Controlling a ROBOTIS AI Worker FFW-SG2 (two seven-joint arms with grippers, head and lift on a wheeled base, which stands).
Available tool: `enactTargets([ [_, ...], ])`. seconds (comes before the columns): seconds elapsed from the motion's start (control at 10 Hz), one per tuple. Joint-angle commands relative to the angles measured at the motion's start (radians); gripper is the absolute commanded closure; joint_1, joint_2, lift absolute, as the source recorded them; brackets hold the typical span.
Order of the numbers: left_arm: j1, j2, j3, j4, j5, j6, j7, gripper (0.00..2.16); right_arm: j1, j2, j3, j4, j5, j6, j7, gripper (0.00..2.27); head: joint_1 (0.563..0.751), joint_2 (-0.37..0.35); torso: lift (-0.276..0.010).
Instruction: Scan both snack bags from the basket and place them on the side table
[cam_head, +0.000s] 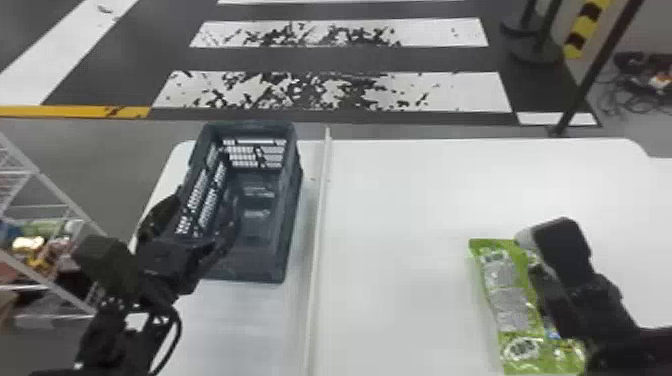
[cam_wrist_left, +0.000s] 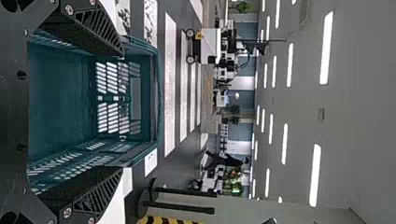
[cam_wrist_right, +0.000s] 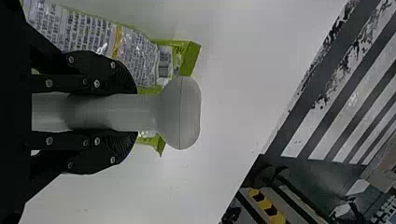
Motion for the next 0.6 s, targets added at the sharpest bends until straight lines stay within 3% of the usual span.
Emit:
enactTargets([
  [0.0,0.000,0.001,0.000,0.001,0.000,0.000,0.000,0.13,-0.008,0.000,-0.121,0.018,-0.067,-0.005,0.001,2.26,0.695,0.022,-0.075],
  [0.2,-0.003,0.000,0.000,0.001,0.000,0.000,0.002,0.13,-0.019,0.004,-0.257,0.075,-0.142,-0.066,0.001,2.26,0.695,-0.048,-0.075],
  [0.5,-0.003,-0.002,0.000,0.003,0.000,0.003,0.002,0.13,-0.061,0.003,-0.386,0.199,-0.200,-0.152,0.012,2.26,0.695,-0.153,-0.075],
])
